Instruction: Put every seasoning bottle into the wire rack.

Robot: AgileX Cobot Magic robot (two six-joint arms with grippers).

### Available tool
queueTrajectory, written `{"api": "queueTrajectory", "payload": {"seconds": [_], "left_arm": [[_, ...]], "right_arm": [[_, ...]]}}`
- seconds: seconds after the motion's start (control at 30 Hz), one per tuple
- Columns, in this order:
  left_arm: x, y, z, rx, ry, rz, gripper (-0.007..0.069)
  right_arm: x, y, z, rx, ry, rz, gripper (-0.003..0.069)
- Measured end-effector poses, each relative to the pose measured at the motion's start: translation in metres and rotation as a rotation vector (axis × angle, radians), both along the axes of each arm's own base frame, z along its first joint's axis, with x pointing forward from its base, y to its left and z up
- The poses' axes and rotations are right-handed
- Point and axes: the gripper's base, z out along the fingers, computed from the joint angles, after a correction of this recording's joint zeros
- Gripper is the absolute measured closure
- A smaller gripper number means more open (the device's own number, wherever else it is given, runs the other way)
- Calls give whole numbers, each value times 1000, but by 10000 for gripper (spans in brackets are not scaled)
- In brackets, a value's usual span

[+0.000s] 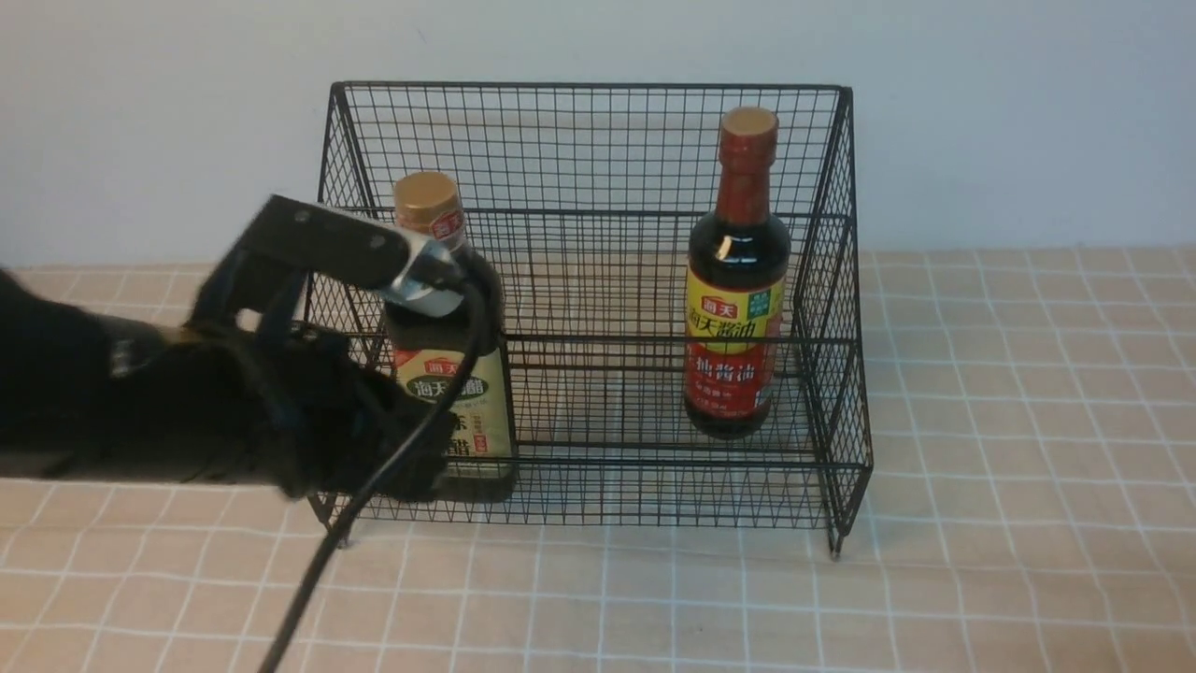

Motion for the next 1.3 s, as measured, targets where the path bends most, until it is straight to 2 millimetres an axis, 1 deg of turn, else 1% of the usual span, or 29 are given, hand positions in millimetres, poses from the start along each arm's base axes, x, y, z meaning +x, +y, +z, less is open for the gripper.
{"api": "queueTrajectory", "payload": {"seconds": [0.07, 0.1, 0.2, 0.3, 0.33, 0.4, 0.43, 0.47, 0.5, 0.53, 0.57, 0.6, 0.63, 0.67, 0.8, 0.9, 1.0, 1.2, 1.3], "left_arm": [[-19, 10, 13, 39, -9, 27, 631], [-22, 12, 16, 47, -21, 30, 631], [-50, 27, 33, 47, -31, 115, 631], [-77, 40, 50, 21, -92, 174, 631], [-83, 42, 53, 13, -109, 183, 631], [-108, 51, 66, -42, -174, 220, 631], [-112, 53, 68, -51, -188, 223, 631], [-127, 58, 73, -88, -235, 236, 631], [-136, 60, 75, -106, -262, 239, 631], [-150, 65, 77, -132, -307, 242, 631], [-150, 65, 77, -133, -306, 243, 631], [-157, 67, 77, -144, -331, 244, 631], [-172, 72, 77, -168, -379, 244, 631], [-181, 75, 77, -181, -408, 244, 631], [-204, 82, 77, -217, -486, 241, 631], [-212, 85, 77, -228, -513, 240, 631], [-219, 89, 75, -203, -541, 246, 631], [-218, 91, 74, -173, -556, 261, 631], [-212, 92, 68, -148, -571, 280, 631]], "right_arm": [[0, 0, 0, 0, 0, 0, 672], [0, 0, 0, 0, 0, 0, 672], [0, 0, 0, 0, 0, 0, 672], [0, 0, 0, 0, 0, 0, 672], [0, 0, 0, 0, 0, 0, 672], [0, 0, 0, 0, 0, 0, 672], [0, 0, 0, 0, 0, 0, 672], [0, 0, 0, 0, 0, 0, 672], [0, 0, 0, 0, 0, 0, 672], [0, 0, 0, 0, 0, 0, 672], [0, 0, 0, 0, 0, 0, 672], [0, 0, 0, 0, 0, 0, 672], [0, 0, 0, 0, 0, 0, 672], [0, 0, 0, 0, 0, 0, 672], [0, 0, 0, 0, 0, 0, 672], [0, 0, 0, 0, 0, 0, 672], [0, 0, 0, 0, 0, 0, 672], [0, 0, 0, 0, 0, 0, 672], [0, 0, 0, 0, 0, 0, 672]]}}
